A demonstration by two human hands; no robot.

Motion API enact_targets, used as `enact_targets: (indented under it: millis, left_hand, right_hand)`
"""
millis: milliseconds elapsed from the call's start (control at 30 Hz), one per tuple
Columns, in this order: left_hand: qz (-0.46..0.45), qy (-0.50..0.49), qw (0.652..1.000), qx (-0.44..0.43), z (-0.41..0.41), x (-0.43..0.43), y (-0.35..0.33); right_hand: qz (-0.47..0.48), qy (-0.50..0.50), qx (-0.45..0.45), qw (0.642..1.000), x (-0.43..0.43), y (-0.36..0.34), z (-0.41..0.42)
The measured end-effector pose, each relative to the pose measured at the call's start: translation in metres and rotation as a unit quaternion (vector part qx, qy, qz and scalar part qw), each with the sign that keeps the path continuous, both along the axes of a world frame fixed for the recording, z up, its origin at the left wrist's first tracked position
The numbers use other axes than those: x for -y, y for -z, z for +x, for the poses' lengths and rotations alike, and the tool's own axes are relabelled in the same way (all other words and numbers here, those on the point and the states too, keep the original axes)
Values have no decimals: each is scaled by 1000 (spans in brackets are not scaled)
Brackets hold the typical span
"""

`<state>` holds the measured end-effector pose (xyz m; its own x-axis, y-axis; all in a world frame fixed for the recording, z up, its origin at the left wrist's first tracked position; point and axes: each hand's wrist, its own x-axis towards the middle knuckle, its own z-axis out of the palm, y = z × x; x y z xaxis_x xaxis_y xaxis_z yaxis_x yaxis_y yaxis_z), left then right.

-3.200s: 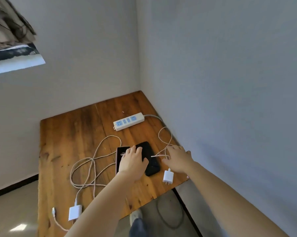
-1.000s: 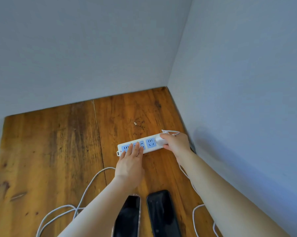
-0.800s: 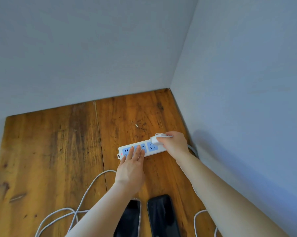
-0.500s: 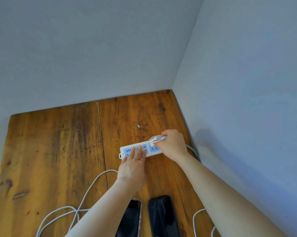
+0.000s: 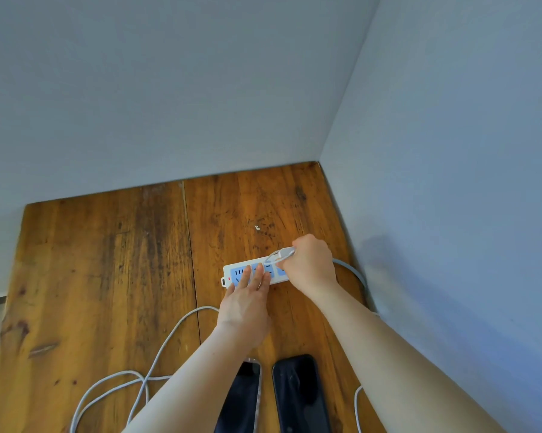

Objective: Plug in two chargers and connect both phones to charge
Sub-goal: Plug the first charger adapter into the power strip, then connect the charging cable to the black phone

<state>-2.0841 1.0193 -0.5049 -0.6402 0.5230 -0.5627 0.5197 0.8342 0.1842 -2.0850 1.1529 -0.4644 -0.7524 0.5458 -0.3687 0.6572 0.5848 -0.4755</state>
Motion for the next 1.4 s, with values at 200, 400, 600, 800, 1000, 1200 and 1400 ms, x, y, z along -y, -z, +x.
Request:
enact_targets:
  millis: [200,400,600,800,1000,1200,1400]
  left_hand:
    - [-8,1,1000,-4,-1,1,0]
    - [0,4,1000,-16,-8,-6,-5]
    - [-13,2,1000,-4,0,-2,3]
    - [-37,24,999,7,-4,-5,-3]
    - [35,-7,999,-5,19,2,-12]
    - [106,22,993,-40,104,19,-5]
    - [86,9,996,-24,188,23,-1]
  right_hand:
    - [38,-22,6,999,12,-3,-7]
    - [48,-3,-1,999,20,-11,-12]
    - [37,12,9,999,26,-3,-3]
    - [46,5,13,999,27,-1,-4]
    - [16,15,-55,998,27,2,33]
    - [20,51,-18,998,35,5,141]
    - [2,77,17,997,47,6,247]
